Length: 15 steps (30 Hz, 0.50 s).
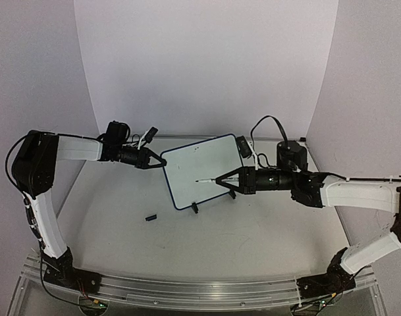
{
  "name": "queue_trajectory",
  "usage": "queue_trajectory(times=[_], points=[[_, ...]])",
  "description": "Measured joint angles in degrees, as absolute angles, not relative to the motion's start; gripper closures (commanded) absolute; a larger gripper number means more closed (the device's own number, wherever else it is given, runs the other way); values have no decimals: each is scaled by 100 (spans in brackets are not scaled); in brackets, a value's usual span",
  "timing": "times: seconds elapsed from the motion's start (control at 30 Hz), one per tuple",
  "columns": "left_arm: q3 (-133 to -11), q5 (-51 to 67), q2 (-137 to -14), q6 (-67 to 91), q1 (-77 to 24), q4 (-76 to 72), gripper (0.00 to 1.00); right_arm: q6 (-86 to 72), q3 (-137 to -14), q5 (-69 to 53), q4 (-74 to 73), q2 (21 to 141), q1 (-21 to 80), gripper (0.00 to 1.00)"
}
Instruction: Write a sentence on the whiteboard
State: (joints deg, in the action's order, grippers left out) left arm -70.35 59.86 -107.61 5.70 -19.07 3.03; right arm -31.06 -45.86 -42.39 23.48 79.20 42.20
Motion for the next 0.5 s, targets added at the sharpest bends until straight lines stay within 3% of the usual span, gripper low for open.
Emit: queue_trajectory(times=[0.23, 0.5], points=[[-7039, 5984, -10754, 345, -1907, 424, 100, -2811, -4956, -3269, 2168, 8755, 4215, 100], [-7124, 5978, -10733, 60, -1909, 729, 100, -2452, -5993, -3125, 2160, 9859, 4215, 100]])
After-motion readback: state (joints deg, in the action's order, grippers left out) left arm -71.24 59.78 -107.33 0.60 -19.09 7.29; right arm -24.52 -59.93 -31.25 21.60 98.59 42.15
